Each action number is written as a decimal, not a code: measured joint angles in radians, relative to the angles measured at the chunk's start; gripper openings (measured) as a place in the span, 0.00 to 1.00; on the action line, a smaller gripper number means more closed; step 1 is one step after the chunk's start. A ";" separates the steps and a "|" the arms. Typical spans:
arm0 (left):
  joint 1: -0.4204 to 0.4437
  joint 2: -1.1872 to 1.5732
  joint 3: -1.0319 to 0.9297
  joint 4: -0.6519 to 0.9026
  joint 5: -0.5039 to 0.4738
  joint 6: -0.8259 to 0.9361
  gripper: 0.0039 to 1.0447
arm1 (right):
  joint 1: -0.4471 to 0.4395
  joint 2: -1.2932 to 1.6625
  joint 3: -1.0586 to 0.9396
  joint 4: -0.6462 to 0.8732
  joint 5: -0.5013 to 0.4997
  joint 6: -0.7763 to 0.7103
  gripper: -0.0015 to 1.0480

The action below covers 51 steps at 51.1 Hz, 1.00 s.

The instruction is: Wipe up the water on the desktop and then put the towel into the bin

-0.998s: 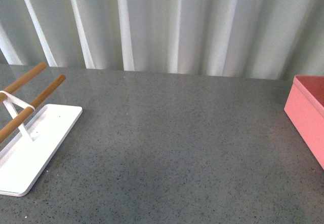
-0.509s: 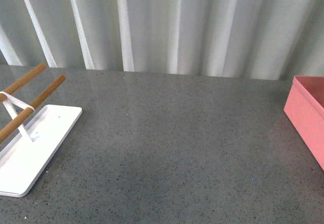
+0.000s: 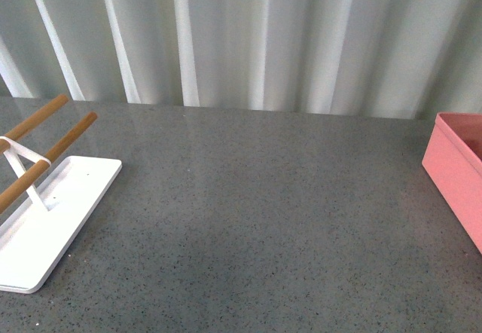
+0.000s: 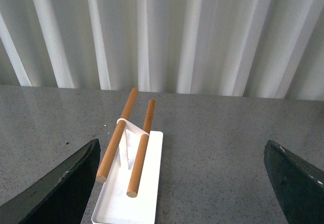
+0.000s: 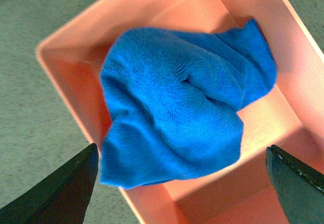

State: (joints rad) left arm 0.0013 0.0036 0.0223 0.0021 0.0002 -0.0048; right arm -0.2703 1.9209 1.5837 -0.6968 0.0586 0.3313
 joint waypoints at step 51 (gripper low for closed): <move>0.000 0.000 0.000 0.000 0.000 0.000 0.94 | 0.103 -0.909 -1.242 1.368 -0.223 -0.355 0.46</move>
State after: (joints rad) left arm 0.0013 0.0032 0.0223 0.0021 0.0006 -0.0048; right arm -0.1669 1.0115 0.3420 0.6716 -0.1646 -0.0238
